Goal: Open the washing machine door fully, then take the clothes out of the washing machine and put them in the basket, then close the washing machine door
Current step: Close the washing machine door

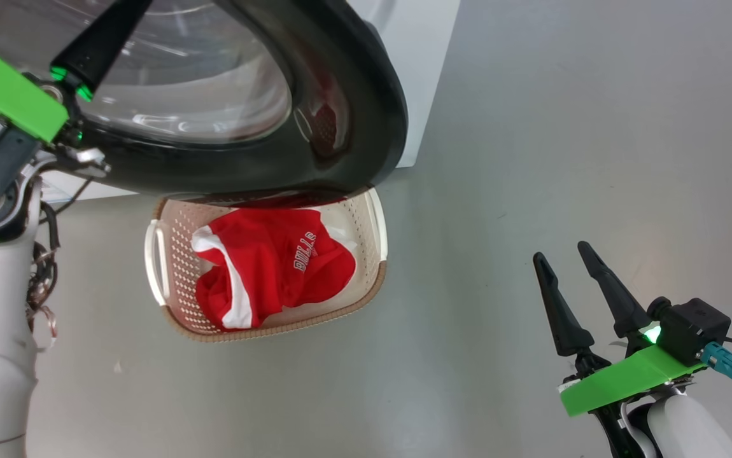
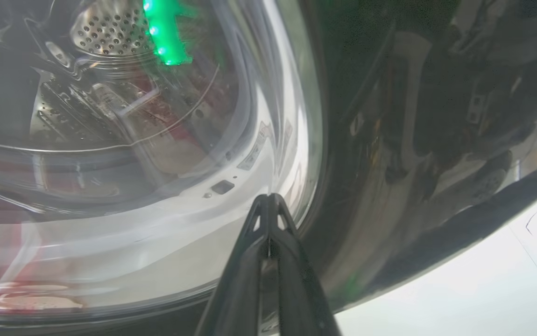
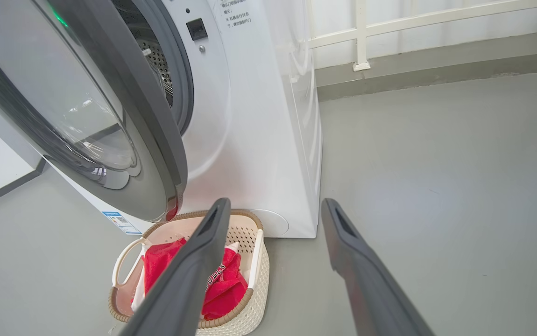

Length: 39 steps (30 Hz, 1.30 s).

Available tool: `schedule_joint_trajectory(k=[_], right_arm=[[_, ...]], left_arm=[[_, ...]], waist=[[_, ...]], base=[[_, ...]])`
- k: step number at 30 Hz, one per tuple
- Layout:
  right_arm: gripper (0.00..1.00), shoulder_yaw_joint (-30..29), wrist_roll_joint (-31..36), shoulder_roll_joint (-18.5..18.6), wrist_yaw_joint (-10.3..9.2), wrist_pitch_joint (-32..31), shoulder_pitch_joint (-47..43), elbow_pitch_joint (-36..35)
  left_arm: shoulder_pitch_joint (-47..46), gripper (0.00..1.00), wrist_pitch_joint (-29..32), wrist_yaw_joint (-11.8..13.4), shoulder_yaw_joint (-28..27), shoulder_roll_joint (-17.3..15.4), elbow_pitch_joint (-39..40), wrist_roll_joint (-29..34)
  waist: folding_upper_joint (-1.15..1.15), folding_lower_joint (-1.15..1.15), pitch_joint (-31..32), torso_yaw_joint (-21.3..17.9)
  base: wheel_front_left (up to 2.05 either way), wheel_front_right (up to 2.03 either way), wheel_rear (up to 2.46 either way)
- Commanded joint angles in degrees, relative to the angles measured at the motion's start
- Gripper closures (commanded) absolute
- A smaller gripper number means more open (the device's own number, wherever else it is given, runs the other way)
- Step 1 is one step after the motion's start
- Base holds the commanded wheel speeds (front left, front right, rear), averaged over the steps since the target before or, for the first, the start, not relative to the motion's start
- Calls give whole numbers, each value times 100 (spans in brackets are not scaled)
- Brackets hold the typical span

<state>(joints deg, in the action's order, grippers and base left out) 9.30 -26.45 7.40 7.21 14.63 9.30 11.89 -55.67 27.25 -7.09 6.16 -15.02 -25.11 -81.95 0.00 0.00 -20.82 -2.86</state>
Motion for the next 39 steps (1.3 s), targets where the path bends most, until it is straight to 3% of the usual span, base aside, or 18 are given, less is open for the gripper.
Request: schedule_joint_trajectory(k=[1,18,19,24,26,27,29,39], right_arm=[[0,121,91,19,28,37,62,-137],[0,79,103,172,28,37,-127,-100],[0,82,102,190,28,37,-143,-97],[0,67,96,276,28,37,-238,-98],[0,64,97,304,28,37,-282,-104],[0,59,97,316,28,37,-310,-102],[0,50,97,337,28,37,-362,-103],[0,20,84,418,28,37,-551,-106]], left_arm=[[-191,100,-57,-40,-115,-316,89,83],[475,98,-466,-40,106,-439,162,-301],[551,85,-496,-40,100,-436,186,-338],[996,40,-666,-40,134,-464,346,-394],[1180,12,-740,-40,134,-465,403,-431],[1274,4,-787,-40,128,-462,431,-449],[1464,0,-859,-40,133,-467,481,-470],[2312,0,-1248,-40,134,-525,665,-480]], waist=[[0,0,-14,-37],[0,0,306,231],[0,0,333,254],[0,0,479,377],[0,0,534,428],[0,0,565,457],[0,0,621,513],[0,0,833,685]], base=[[0,0,0],[0,0,0],[0,0,0],[0,0,0],[0,0,0],[0,0,0],[0,0,0],[0,0,0]])
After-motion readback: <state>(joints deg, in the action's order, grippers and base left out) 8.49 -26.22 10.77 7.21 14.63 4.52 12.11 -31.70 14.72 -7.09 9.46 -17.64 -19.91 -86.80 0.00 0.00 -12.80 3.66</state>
